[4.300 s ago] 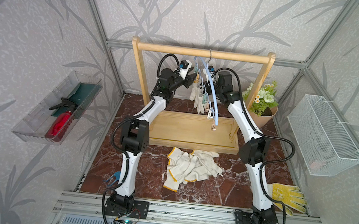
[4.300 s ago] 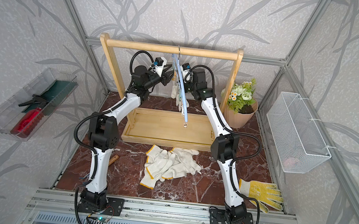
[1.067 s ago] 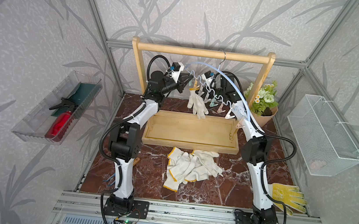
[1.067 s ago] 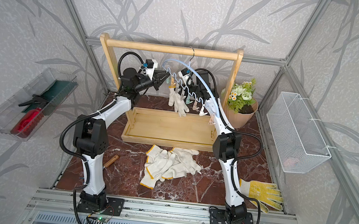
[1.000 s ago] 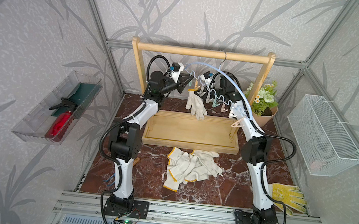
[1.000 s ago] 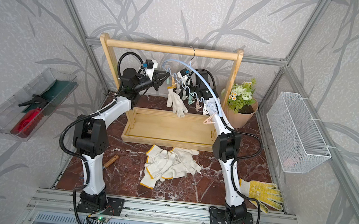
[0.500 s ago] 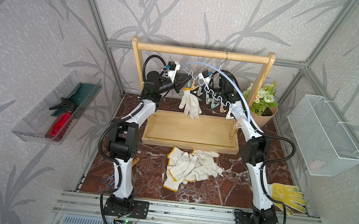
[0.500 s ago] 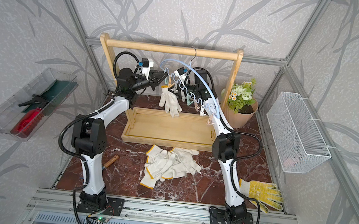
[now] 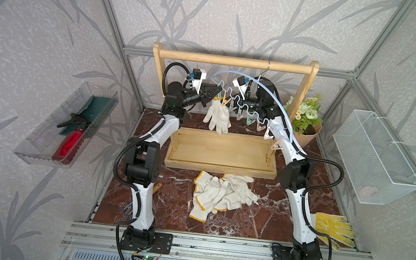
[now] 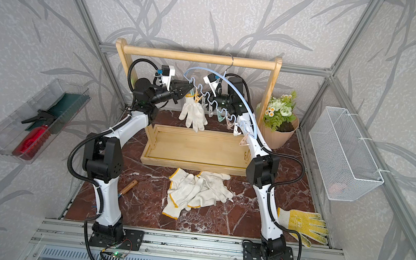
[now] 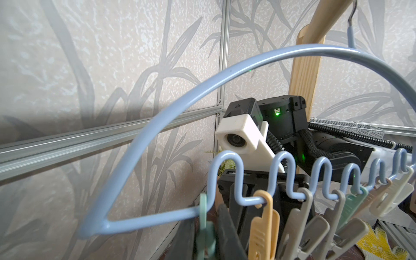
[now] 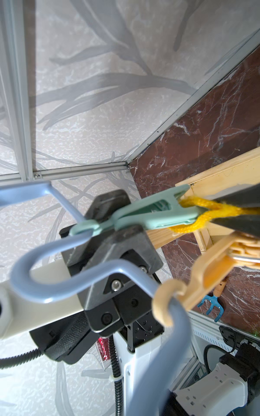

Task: Clip the gloves onto a hanger to dry
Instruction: Clamp the glove onto the hanger.

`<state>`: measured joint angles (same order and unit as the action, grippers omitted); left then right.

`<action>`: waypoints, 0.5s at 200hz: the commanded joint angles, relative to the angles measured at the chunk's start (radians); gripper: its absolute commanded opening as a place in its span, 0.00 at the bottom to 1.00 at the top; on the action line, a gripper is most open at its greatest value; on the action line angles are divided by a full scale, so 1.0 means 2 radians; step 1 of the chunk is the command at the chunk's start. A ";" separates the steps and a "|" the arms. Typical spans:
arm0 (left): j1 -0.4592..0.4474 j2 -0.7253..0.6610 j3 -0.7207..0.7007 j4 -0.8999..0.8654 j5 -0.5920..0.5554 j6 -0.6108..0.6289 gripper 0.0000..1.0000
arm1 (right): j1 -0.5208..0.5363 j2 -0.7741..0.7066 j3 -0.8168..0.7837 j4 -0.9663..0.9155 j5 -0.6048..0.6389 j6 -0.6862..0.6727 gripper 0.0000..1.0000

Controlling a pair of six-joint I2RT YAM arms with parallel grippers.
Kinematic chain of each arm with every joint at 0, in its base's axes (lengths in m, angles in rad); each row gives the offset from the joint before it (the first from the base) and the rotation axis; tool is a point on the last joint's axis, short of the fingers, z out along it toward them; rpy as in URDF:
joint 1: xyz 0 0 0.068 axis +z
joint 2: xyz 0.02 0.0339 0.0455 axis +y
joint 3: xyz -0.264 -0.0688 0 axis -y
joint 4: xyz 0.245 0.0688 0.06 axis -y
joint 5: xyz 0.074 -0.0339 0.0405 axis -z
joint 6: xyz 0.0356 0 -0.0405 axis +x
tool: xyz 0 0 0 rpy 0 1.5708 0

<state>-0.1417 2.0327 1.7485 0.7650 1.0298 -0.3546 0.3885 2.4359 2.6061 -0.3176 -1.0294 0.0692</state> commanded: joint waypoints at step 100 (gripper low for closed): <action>0.005 0.017 0.038 0.083 0.047 -0.077 0.00 | -0.001 0.021 0.018 0.005 -0.045 -0.003 0.00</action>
<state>-0.1307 2.0655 1.7760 0.8482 1.0763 -0.4667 0.3878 2.4622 2.6076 -0.3126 -1.0863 0.0738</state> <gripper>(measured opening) 0.140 0.067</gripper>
